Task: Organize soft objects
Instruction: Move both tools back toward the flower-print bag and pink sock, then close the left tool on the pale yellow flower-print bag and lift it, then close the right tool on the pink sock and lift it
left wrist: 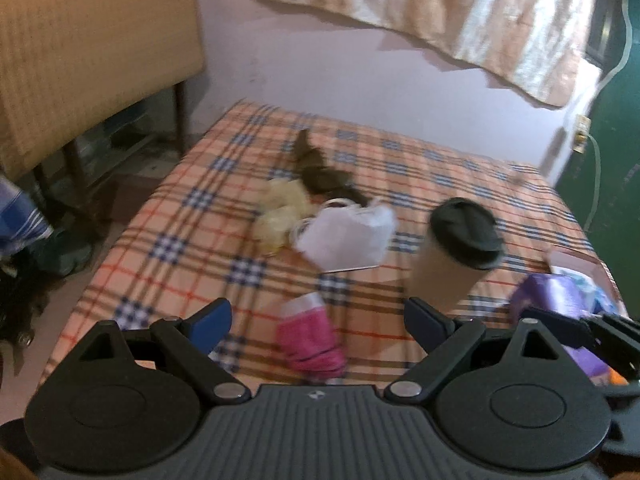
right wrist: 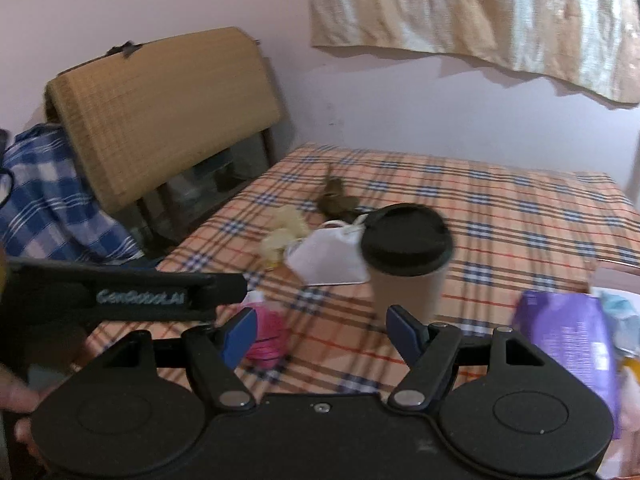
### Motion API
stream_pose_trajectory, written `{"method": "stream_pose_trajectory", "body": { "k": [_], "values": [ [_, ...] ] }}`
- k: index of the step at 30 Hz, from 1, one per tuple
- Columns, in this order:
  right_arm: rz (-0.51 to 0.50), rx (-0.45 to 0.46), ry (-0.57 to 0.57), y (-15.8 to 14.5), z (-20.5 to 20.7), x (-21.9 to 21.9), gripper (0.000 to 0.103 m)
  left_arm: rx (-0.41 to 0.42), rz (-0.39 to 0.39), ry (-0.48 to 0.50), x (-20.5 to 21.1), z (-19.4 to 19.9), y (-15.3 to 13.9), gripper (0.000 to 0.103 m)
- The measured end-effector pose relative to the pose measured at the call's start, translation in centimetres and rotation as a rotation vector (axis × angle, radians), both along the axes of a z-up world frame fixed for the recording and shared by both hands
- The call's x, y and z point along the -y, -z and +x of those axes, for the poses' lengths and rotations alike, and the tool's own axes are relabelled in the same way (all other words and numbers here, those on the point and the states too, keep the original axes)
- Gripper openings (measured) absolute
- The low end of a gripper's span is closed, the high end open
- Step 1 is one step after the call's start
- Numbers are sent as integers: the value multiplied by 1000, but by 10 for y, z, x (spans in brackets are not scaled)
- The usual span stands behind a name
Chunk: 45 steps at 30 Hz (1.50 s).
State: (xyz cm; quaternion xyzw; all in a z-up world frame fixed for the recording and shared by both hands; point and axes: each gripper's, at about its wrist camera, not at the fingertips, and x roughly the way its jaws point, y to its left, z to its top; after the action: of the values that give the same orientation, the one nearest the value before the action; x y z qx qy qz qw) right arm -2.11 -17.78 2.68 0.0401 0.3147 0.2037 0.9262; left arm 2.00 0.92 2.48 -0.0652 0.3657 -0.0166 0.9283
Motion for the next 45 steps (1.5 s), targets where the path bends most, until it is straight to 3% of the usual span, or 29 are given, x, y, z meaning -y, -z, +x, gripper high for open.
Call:
{"method": "stream_pose_trajectory", "body": {
  "k": [5,13,23,27,30,31,33,34,35,36,39,45],
  "values": [
    [-8,-30,-52,14,2,-21,84,-12,7,-56,-27,21,13,96],
    [-2,-44,-93,28,7,-37,84,-15,3,-80,-52,94,30,97],
    [-15,-68,-117,46,23,-48,84,-57,-57,-69,-49,178,53,97],
    [-13,-93,-127,55,29,-52,84,-94,-6,-37,-43,192,70,96],
    [-17,-98,-135,58,32,-55,84,-116,21,-17,-43,195,82,85],
    [-17,-99,-134,59,33,-56,84,-88,48,-6,-42,191,83,78],
    [-14,-103,-131,61,36,-58,84,-69,132,20,-36,182,84,58],
    [-12,-104,-128,62,38,-59,84,-57,169,29,-36,177,84,41],
    [-12,-105,-125,62,40,-60,84,-51,175,40,-38,172,83,27],
    [-12,-102,-123,63,41,-61,84,-54,154,49,-44,168,81,22],
    [-19,-101,-112,66,45,-65,84,-57,99,41,-60,155,74,18],
    [11,-104,-112,73,56,-79,89,-21,126,13,-75,99,50,18]
  ]
}}
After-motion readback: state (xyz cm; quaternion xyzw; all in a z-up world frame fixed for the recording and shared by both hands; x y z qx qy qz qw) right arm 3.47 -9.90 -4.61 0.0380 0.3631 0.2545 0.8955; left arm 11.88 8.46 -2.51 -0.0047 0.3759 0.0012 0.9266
